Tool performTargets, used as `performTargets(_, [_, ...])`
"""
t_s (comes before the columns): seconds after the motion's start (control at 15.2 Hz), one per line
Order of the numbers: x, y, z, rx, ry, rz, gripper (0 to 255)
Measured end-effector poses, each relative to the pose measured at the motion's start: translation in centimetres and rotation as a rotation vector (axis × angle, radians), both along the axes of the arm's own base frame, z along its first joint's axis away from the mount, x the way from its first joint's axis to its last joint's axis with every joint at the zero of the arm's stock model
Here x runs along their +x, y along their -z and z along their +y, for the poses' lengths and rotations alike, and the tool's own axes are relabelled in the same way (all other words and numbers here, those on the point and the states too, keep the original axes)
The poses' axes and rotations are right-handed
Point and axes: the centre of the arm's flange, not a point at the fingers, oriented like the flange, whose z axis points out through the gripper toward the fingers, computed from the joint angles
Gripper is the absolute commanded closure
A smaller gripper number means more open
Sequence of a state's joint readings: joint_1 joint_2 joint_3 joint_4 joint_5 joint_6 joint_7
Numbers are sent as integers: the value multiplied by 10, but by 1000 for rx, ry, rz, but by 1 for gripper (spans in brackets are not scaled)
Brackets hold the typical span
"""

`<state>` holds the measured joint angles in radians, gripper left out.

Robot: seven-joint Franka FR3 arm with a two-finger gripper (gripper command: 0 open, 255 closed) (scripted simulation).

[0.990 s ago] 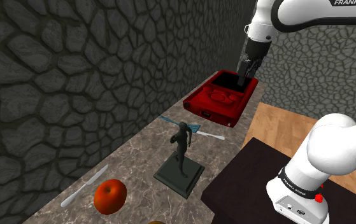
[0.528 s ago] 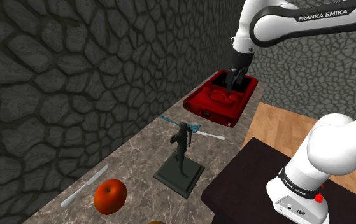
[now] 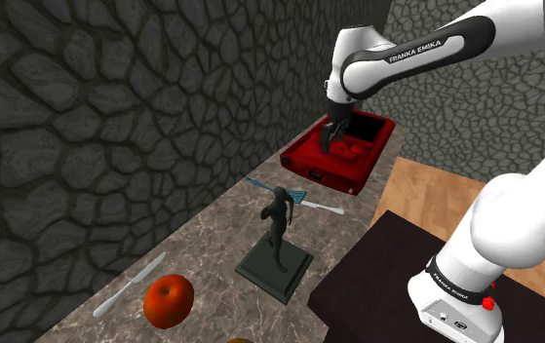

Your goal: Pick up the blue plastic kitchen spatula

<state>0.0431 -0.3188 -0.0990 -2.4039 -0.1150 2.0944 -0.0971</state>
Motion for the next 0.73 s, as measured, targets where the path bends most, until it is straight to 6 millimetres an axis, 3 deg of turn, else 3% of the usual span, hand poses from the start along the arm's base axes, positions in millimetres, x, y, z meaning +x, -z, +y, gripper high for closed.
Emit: performTargets(0.73, [101,109,-6,2,-69,31,0])
